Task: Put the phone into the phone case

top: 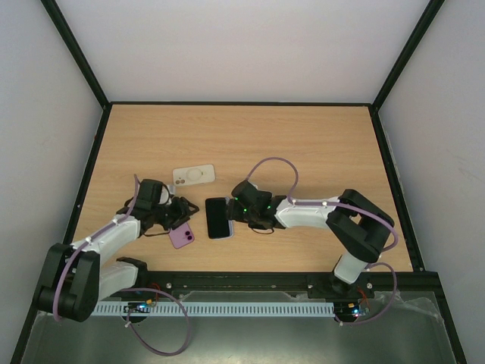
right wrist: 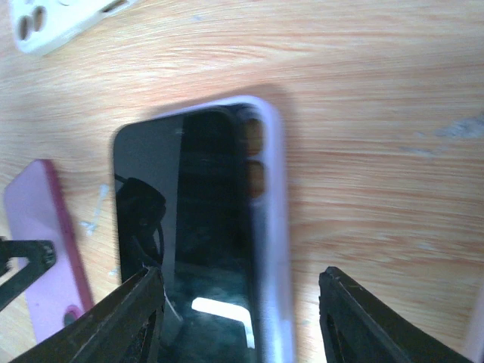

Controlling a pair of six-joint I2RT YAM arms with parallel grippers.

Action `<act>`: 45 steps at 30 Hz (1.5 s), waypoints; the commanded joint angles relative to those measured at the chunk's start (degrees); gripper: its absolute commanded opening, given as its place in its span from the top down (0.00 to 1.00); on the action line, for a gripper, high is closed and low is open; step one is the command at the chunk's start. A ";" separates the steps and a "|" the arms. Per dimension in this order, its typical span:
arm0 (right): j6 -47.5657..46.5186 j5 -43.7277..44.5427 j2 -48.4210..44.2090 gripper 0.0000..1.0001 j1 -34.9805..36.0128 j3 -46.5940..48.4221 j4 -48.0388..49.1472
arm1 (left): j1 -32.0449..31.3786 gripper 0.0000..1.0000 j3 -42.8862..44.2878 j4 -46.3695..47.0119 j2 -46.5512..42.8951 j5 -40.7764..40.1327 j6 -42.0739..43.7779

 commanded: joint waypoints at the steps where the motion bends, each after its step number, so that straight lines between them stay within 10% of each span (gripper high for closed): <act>1: 0.58 -4.75 0.75 0.47 -1.33 -2.22 7.30 | -1.70 0.54 1.40 4.20 2.54 -0.89 -1.01; 19: 4.91 -9.02 4.54 0.56 -1.52 -3.61 14.72 | -5.00 0.86 0.62 9.44 8.36 -0.01 -0.71; 45: 7.97 -11.75 4.92 0.58 -1.56 -5.17 20.05 | -9.03 0.89 1.57 12.96 11.81 1.10 -2.48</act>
